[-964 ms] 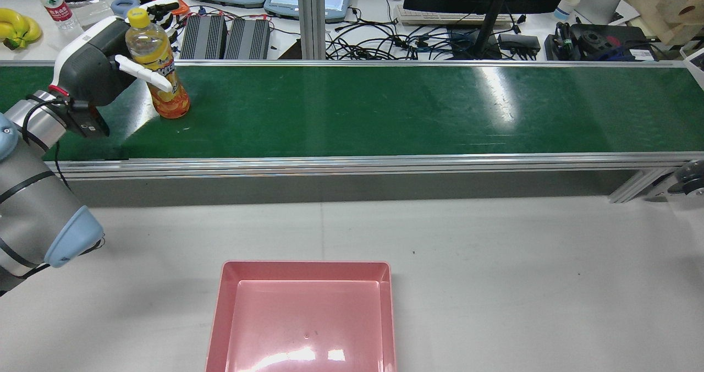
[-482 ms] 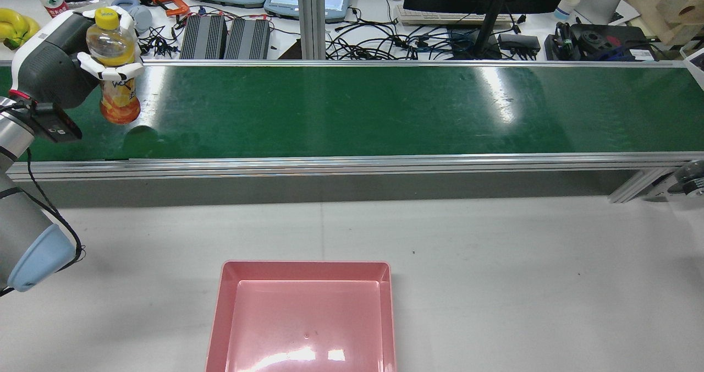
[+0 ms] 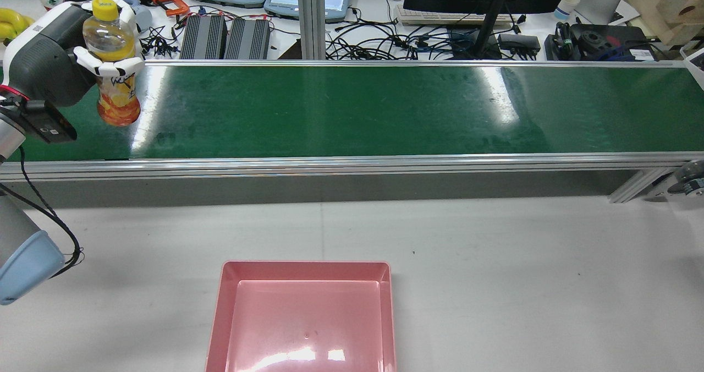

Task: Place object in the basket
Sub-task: 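Carry the bottle with the left hand over the pink tray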

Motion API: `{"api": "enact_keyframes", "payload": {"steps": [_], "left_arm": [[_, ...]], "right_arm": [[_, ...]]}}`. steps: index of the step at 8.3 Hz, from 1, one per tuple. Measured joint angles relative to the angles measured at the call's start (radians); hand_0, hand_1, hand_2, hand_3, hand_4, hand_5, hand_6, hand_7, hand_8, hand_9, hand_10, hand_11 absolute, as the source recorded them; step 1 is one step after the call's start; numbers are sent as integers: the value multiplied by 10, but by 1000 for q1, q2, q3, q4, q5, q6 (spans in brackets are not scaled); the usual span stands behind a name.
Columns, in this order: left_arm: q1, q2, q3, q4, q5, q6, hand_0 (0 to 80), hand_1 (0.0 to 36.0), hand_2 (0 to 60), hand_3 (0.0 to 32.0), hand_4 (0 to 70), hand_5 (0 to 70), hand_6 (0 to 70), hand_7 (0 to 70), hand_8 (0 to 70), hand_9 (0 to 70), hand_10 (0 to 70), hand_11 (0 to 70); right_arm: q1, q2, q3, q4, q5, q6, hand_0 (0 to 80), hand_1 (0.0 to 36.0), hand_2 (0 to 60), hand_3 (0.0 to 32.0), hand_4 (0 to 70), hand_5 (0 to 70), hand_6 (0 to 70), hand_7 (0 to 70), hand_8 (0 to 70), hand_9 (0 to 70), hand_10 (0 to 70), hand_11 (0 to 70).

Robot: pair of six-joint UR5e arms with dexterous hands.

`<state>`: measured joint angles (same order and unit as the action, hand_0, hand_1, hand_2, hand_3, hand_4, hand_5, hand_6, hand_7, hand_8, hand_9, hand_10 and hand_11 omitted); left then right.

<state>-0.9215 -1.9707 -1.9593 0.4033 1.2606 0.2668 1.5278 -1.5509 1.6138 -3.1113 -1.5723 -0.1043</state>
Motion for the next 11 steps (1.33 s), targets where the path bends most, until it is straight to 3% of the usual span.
{"api": "enact_keyframes", "payload": {"steps": [4,7,11], "left_arm": [[157,0,-140,75,35,62,628,250,600,0,700,700,700,700,700,700,700,700],[313,-1,-238,123,27,183,621,244,600,0,700,700,700,700,700,700,700,700],[494,-2,-264,104,-12,277,624,242,600,0,700,700,700,700,700,700,700,700]], "right_arm": [[0,0,0,0,0,0,0,0,0,0,0,0,0,0,0,0,0,0],[0,0,0,0,0,0,0,0,0,0,0,0,0,0,0,0,0,0],[0,0,0,0,0,0,0,0,0,0,0,0,0,0,0,0,0,0]]}}
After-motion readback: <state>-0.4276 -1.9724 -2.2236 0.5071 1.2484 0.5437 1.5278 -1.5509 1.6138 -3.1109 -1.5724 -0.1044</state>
